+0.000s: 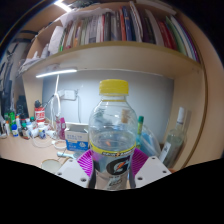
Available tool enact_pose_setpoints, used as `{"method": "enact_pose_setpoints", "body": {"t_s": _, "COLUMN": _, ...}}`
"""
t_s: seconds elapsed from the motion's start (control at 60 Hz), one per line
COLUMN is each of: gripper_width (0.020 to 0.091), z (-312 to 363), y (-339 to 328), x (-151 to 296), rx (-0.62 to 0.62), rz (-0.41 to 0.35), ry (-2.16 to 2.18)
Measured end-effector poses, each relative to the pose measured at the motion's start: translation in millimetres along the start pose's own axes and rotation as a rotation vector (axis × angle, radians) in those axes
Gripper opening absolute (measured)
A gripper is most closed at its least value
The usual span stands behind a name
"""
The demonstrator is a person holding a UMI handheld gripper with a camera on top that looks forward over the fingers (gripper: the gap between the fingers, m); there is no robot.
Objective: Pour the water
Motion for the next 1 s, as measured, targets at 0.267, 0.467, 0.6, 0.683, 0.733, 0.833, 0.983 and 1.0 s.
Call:
{"method": "enact_pose_setpoints", "body": {"t_s": 0.267, "gripper_width": 0.0482, "z": 2.7, "y": 9.8, "x": -97.2, "rx": 0.081, "rz": 0.045, "ry": 0.144}}
{"method": "enact_pose_setpoints", "body": {"t_s": 0.467, "gripper_width": 0.0492, "z": 8.4, "y": 6.6, "x": -104.2, "rx": 0.095, "rz": -0.031, "ry": 0.063}}
{"method": "enact_pose_setpoints", "body": {"t_s": 0.6, "gripper_width": 0.0495, "z": 8.1, "y": 7.2, "x": -103.6, "rx": 0.091, "rz": -0.031, "ry": 0.072}}
{"method": "enact_pose_setpoints", "body": {"t_s": 0.683, "gripper_width": 0.0543, "z": 9.0, "y": 6.1, "x": -102.8, "rx": 0.06, "rz": -0.021, "ry": 0.058}}
{"method": "enact_pose_setpoints", "body": {"t_s": 0.733, "gripper_width": 0.0578, "z": 9.9, "y": 5.2, "x": -101.3, "rx": 0.05, "rz": 0.016, "ry": 0.031}}
{"method": "enact_pose_setpoints", "body": {"t_s": 0.833, "gripper_width": 0.078, "z": 15.2, "y": -2.8, "x": -101.9, "rx": 0.067, "rz": 0.12, "ry": -0.015}}
{"method": "enact_pose_setpoints", "body": {"t_s": 0.983, "gripper_width": 0.0856, "z": 17.5, "y": -40.1, "x": -93.1, "rx": 0.055, "rz": 0.198, "ry": 0.086}}
{"method": "enact_pose_setpoints", "body": {"t_s": 1.0, "gripper_width": 0.0852, "z": 16.5, "y": -46.5, "x": -92.4, "rx": 0.043, "rz": 0.204, "ry": 0.089}}
Point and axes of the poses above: the point between the fingertips, and its own axes, seen from behind it with the camera up: z to the left, x up, y forward, the way the camera looks, the point moved 9 cm from there along -y, backward, against the way the camera looks, and after that the axes turned 2 degrees about -x, right-handed, at the moved point
